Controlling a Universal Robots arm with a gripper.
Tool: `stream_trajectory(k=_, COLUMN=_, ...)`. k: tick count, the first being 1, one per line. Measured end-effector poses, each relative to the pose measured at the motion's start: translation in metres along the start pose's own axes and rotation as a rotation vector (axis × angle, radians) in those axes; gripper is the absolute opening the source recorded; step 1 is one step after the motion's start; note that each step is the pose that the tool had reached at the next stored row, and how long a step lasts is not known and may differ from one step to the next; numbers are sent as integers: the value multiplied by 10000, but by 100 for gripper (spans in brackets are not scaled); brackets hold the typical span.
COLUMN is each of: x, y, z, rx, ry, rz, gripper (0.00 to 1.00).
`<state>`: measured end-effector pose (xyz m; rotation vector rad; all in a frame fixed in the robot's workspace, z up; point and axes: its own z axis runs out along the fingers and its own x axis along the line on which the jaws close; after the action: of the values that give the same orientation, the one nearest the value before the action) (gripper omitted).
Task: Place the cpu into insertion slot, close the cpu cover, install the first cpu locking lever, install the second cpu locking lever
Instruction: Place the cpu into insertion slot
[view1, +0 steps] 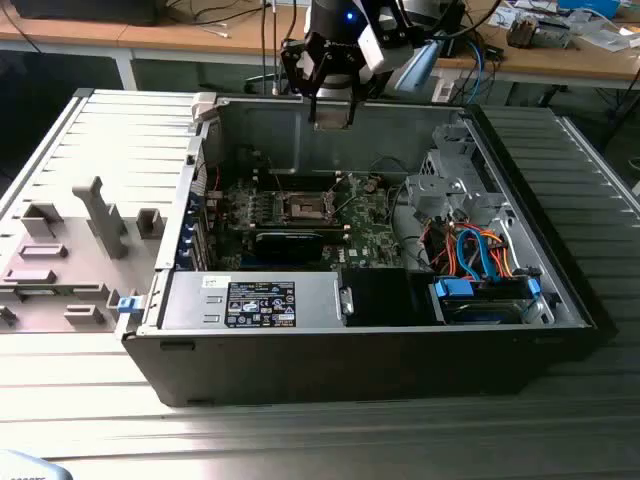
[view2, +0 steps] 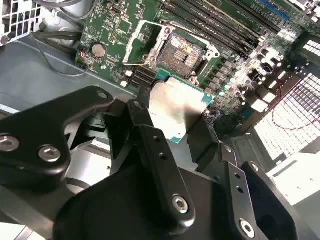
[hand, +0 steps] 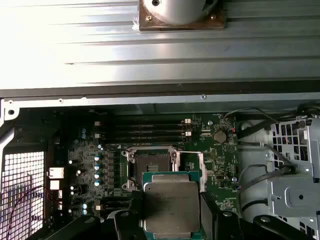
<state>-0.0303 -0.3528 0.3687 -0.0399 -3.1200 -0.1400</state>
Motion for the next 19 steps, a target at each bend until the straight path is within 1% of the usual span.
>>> stream_trajectory(k=4, x=19, y=-7, z=23, rx=2, ry=1, rz=1, gripper=54)
stream_trajectory(k=10, x=24, y=-10, z=45, rx=0, ry=0, rz=0, gripper=54)
stream_trajectory(k=12, x=25, y=-16, z=88, rx=0, ry=0, rz=1, gripper=54)
stream_trajectory(k=15, x=25, y=-17, z=99, rx=11, ry=0, rz=1, gripper=54)
stream_trajectory(k=16, x=26, y=-18, z=105, rx=45, ry=-2, rz=3, gripper=54)
stream_trajectory(k=17, x=26, y=-18, z=110, rx=110, ry=-3, rz=2, gripper=54)
stream_trajectory(k=18, x=26, y=-18, z=113, rx=135, ry=-4, rz=3, gripper=54)
stream_trajectory(k=19, x=26, y=-19, z=116, rx=144, ry=-4, rz=3, gripper=54)
